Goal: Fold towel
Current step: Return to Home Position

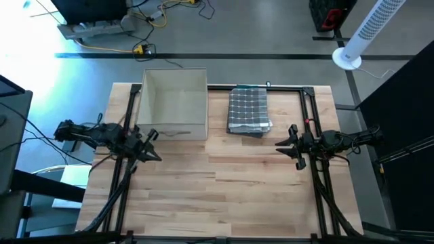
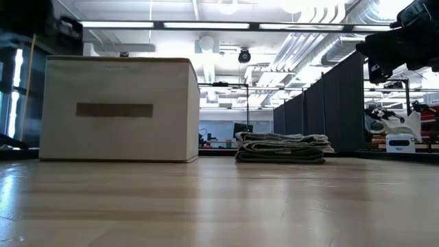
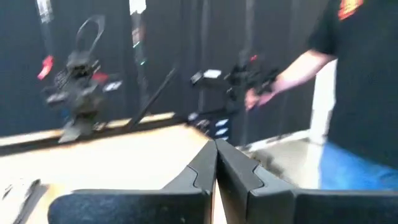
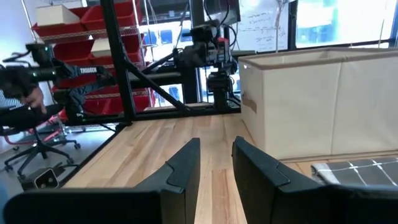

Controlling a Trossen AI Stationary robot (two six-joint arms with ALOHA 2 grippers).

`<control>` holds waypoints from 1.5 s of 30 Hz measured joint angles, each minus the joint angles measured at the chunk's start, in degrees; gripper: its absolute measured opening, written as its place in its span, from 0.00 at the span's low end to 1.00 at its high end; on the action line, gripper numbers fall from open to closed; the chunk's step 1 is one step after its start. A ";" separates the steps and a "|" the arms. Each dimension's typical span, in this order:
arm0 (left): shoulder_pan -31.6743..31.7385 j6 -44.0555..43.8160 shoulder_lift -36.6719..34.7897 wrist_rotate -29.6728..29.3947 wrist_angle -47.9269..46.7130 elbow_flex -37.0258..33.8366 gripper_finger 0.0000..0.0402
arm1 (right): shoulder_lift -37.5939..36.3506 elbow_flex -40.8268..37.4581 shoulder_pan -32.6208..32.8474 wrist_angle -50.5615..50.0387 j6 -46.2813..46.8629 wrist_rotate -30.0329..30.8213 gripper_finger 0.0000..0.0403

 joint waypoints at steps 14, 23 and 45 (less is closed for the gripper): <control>0.06 4.28 -0.46 -10.38 -10.41 -1.69 0.00 | 0.00 0.00 0.00 0.06 -0.63 0.59 0.19; 0.08 -4.34 -2.33 -12.96 1.26 -6.10 0.00 | 0.00 0.00 0.00 0.06 -1.94 0.73 0.19; 0.28 -3.75 -2.21 -15.44 1.70 -6.06 0.00 | 0.02 0.00 -0.09 0.06 1.34 0.85 0.20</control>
